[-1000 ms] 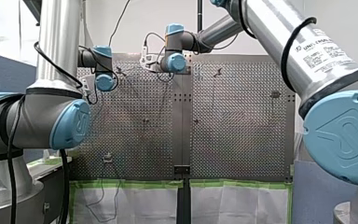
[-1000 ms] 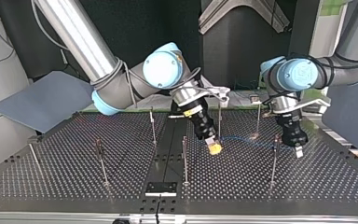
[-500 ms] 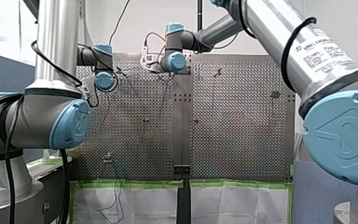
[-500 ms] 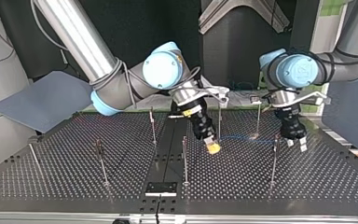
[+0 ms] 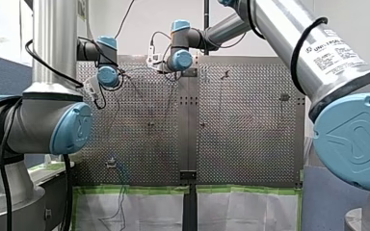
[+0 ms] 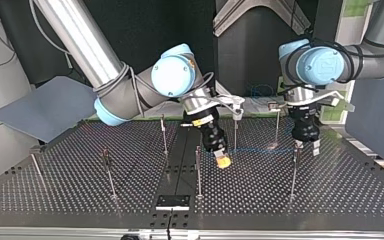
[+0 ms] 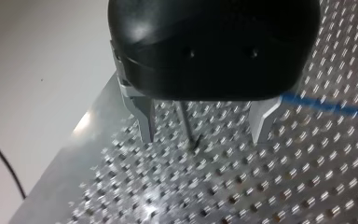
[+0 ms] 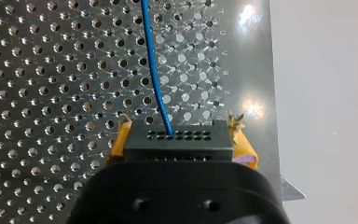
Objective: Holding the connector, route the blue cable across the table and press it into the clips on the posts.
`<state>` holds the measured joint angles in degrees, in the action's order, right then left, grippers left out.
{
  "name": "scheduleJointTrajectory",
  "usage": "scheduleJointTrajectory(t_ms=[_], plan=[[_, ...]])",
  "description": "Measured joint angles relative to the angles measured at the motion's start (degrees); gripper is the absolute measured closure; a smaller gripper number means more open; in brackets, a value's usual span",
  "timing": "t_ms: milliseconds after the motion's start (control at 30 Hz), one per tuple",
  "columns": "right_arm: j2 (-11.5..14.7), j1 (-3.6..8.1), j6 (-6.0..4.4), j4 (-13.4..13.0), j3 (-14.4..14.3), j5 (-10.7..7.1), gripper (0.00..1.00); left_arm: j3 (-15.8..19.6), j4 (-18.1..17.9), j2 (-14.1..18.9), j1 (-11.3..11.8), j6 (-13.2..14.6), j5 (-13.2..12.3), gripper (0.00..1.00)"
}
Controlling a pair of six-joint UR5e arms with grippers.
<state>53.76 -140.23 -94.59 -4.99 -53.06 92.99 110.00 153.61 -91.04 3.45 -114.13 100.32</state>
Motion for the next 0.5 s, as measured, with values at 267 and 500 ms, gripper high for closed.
scheduleJointTrajectory(t_ms=[267,500], plan=[[0.14,0.0,-0.09,0.26,0.02,0.16,1.0,3.61,3.81,3.68,-0.17,-1.87,-1.86,0.0],[0.37,-0.01,-0.24,0.61,0.06,0.83,1.0,4.76,7.45,7.32,-0.76,-1.47,-2.48,0.0]])
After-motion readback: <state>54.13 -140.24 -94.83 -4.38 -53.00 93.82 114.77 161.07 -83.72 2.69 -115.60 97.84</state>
